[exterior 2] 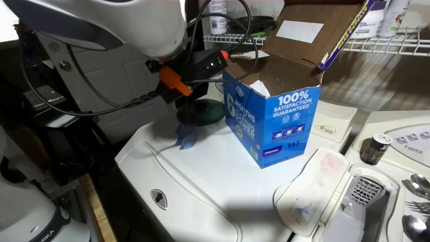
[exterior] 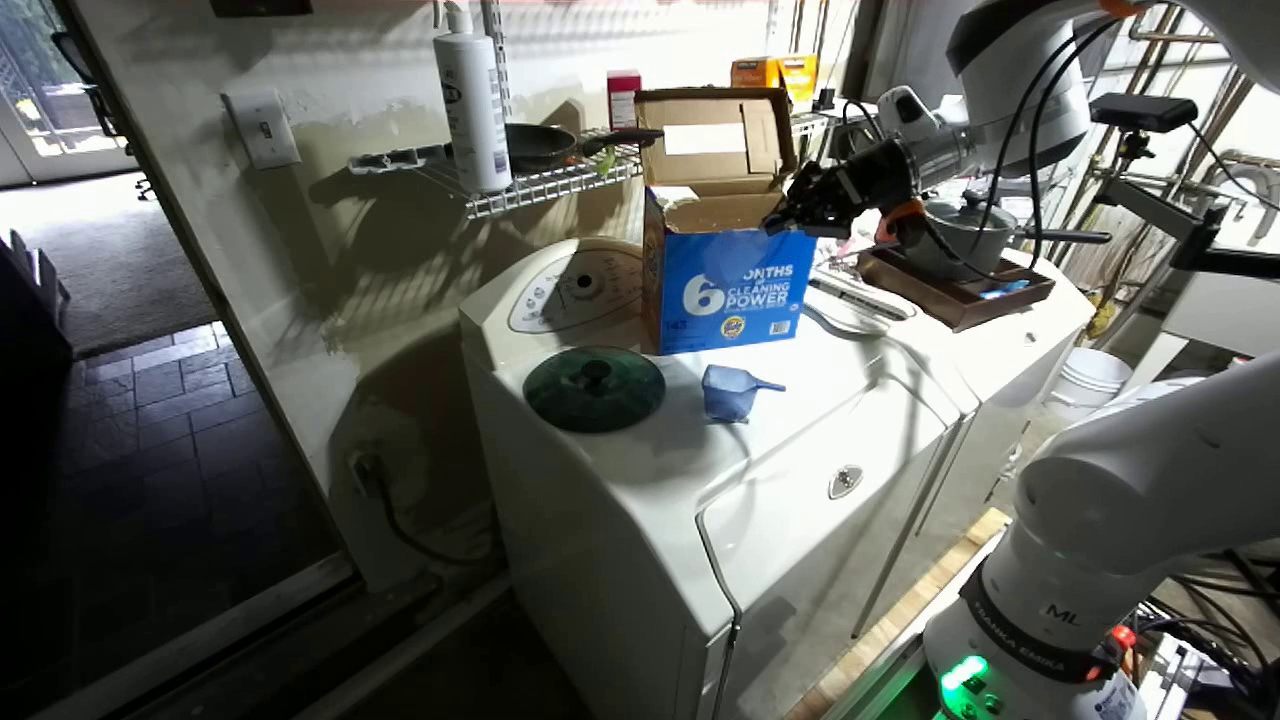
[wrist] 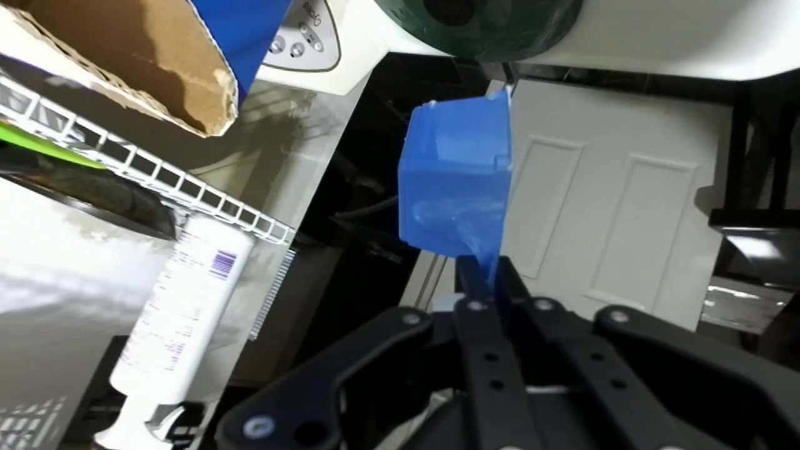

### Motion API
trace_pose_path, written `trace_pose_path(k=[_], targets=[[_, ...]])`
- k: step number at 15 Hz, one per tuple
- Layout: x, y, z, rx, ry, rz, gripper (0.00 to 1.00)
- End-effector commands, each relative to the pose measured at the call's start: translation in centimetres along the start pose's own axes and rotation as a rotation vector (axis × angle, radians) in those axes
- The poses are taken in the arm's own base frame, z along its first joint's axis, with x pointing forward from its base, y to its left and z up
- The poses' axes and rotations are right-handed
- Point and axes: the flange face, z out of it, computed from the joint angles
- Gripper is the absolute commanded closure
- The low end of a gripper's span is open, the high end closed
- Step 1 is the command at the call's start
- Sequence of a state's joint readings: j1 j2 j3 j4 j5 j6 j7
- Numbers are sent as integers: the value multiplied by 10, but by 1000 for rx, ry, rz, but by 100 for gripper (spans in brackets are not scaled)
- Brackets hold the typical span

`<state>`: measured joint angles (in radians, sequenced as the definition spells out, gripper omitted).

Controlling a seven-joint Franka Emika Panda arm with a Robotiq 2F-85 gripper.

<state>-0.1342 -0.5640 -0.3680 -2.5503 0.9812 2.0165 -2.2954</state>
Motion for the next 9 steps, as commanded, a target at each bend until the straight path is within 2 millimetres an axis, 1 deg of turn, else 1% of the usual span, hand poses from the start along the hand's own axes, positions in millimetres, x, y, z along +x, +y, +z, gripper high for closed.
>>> trace_pose_path(k=[1, 6, 9], targets=[[-5, 21, -7, -27, 41, 153, 98], [-13, 37, -13, -17, 98, 331, 98], [-22, 45, -17, 16, 131, 449, 98]])
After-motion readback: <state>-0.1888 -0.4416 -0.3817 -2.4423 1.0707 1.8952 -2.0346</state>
